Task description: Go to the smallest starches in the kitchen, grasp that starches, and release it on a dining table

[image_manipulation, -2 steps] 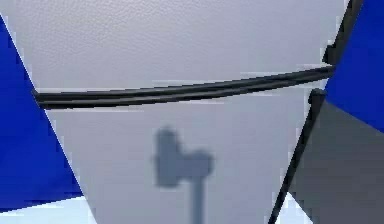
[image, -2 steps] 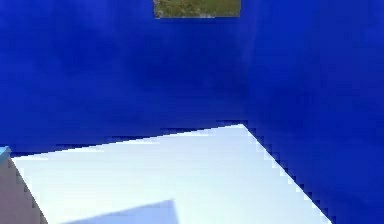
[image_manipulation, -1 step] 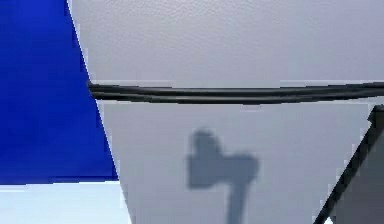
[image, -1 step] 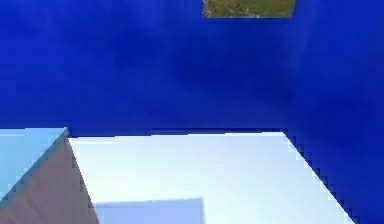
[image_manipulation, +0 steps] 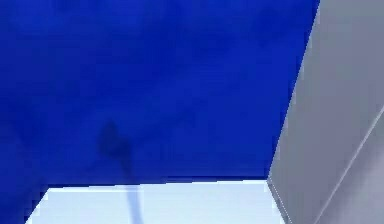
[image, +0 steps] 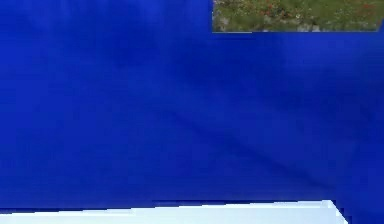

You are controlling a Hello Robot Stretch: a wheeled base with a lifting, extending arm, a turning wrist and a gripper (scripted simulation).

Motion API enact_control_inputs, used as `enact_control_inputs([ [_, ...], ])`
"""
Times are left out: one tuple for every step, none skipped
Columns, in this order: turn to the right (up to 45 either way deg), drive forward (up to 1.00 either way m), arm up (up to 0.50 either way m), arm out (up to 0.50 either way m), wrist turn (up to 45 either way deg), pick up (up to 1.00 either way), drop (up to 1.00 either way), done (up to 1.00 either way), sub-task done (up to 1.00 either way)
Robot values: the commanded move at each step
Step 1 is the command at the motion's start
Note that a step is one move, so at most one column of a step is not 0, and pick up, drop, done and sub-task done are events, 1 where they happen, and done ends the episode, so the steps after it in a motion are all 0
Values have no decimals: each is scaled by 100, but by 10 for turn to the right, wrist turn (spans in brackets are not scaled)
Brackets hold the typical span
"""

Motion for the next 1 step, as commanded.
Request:
enact_control_inputs([
  [-150,0,0,0,0,0,0,0,0],
])
